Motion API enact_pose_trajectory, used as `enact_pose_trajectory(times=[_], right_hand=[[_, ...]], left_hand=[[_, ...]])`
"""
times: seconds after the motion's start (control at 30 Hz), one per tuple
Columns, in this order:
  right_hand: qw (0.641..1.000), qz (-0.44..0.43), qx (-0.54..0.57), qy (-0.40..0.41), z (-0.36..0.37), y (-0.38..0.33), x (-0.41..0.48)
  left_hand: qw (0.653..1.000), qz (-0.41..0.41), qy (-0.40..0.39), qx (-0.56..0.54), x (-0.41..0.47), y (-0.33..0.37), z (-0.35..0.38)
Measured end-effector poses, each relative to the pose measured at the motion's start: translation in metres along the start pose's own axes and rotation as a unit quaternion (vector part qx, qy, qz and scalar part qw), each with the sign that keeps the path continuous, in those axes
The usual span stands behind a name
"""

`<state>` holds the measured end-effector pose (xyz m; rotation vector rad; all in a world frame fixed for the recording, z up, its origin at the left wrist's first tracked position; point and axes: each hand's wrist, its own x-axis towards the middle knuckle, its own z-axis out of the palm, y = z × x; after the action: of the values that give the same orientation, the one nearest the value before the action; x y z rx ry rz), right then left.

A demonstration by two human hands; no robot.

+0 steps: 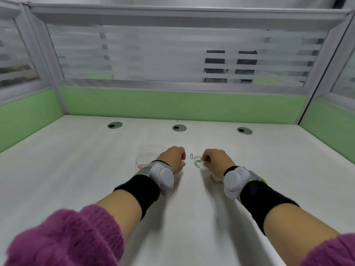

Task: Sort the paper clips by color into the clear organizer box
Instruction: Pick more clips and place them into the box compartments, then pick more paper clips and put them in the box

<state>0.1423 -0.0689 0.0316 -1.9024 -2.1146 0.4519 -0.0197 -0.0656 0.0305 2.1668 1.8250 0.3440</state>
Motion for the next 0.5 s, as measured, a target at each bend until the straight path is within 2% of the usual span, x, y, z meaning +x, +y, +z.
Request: enact_pose_trajectory(times=[0.5], right_hand=[[1.0, 0.026, -0.016, -0.006, -0.005, 0.034, 0.021]], left_hand=[[0.999, 0.026, -0.028, 0.017, 0.041, 0.027, 0.03]])
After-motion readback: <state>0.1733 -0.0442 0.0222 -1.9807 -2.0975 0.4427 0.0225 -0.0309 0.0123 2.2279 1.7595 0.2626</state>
